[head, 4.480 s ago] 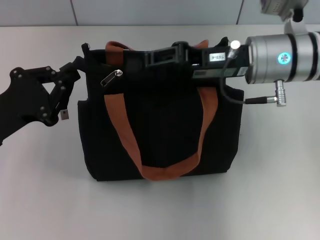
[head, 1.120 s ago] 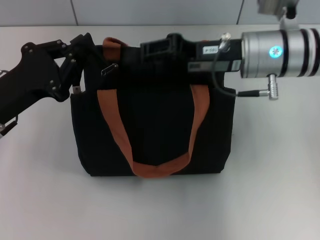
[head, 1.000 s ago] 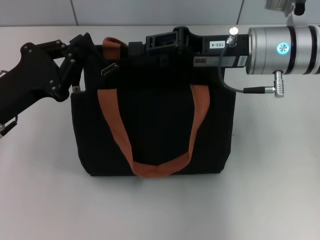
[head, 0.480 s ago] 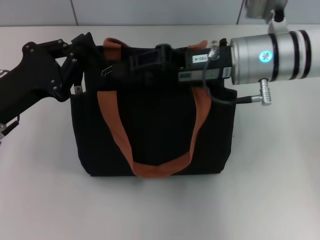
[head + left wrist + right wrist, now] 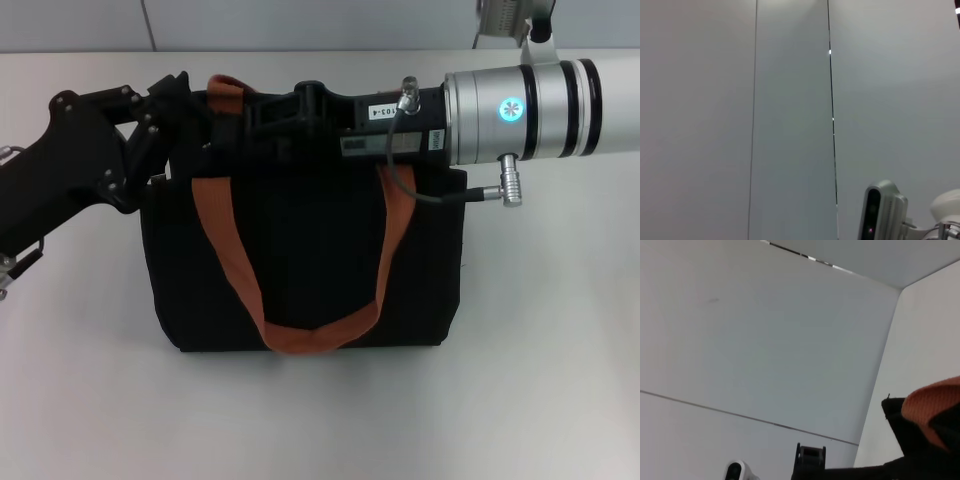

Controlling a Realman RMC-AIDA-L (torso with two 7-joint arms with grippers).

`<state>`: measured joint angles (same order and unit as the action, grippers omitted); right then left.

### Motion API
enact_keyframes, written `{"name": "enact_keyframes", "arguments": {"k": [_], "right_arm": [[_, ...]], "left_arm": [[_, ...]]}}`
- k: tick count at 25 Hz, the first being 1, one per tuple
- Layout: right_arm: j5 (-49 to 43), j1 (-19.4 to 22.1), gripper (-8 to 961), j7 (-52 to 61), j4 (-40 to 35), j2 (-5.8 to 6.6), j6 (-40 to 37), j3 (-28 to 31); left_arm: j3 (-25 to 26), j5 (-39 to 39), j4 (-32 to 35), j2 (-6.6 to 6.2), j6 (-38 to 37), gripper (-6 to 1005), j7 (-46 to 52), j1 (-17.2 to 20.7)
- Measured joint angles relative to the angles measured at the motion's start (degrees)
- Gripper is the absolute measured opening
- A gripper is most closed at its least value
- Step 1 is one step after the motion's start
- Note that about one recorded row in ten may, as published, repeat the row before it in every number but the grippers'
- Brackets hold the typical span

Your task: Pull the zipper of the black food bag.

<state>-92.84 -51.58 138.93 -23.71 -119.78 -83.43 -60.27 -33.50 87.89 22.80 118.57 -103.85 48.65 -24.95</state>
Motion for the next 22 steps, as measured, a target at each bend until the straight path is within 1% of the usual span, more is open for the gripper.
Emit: {"name": "enact_keyframes", "arguments": {"k": [5, 9, 18, 22], "right_arm": [[0.07, -0.15, 312, -0.06, 0.19, -0.02, 0.27, -0.09], [0.04, -0.22, 313, -0.12, 0.26, -0.02, 0.65, -0.11], [0.21, -0.46, 313, -0.16, 0.8, -0.02, 1.74, -1.45], [0.22, -0.54, 313, -0.36, 0.67, -0.01, 2.18, -1.57]], "left_arm": [[-0.53, 0.42, -0.96, 0.0, -1.56, 67, -0.24, -0.34], [-2.44, 0.32, -1.07, -0.02, -2.15, 68, -0.36, -1.16], [-1.98, 0.21, -1.26, 0.08, -1.66, 70, -0.28, -1.43], [-2.27, 0.13, -2.57, 0.11, -1.62, 71, -0.35, -2.31]]}}
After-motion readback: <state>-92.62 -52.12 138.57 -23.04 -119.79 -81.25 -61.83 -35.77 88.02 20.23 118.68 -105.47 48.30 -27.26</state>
